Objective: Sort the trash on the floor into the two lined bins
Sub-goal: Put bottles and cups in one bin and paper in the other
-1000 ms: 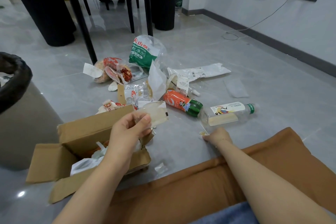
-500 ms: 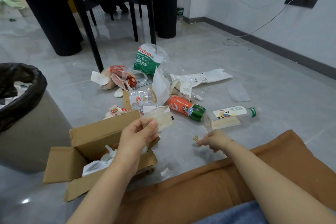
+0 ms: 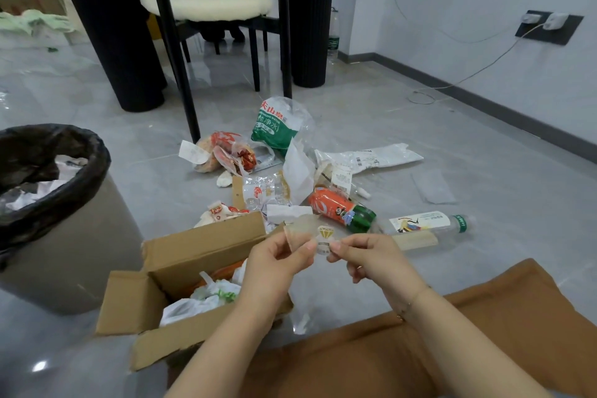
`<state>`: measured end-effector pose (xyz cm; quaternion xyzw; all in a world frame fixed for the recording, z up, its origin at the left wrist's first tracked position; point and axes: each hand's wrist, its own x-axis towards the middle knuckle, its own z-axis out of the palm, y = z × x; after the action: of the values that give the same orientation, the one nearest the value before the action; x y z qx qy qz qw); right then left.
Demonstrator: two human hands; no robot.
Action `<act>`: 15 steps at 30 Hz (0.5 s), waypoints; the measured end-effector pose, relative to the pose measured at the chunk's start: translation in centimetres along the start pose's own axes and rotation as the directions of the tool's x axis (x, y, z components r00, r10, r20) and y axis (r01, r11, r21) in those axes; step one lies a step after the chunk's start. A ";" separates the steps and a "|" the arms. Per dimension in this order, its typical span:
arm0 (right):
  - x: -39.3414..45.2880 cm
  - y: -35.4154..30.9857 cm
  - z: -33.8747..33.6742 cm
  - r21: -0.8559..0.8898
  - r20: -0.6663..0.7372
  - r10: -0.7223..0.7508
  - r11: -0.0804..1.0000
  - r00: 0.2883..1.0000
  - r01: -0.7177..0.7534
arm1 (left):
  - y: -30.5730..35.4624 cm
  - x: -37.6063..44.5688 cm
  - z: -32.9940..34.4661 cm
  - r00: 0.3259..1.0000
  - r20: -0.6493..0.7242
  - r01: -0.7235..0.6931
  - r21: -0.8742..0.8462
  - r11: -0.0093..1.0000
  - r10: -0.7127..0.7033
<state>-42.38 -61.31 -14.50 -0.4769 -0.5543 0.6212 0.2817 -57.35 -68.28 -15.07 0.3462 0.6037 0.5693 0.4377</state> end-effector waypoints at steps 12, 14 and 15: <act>5.9 3.6 -4.0 0.308 -0.481 0.297 0.938 0.825 -0.157 | -0.2 0.9 0.4 0.986 -0.134 0.088 -0.117 0.989 -0.104; 7.4 5.4 -6.7 0.381 -0.651 0.439 0.895 0.620 -0.233 | -0.3 1.2 0.2 0.979 -0.140 0.123 -0.169 0.978 -0.148; 7.8 6.0 -8.0 0.410 -0.697 0.487 0.873 0.527 -0.264 | -0.5 1.4 0.2 0.977 -0.147 0.130 -0.167 0.977 -0.155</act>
<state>-37.09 -52.44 -21.83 -0.7670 -0.1736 0.4614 0.4107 -57.69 -67.01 -15.71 0.2198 0.6134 0.6081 0.4535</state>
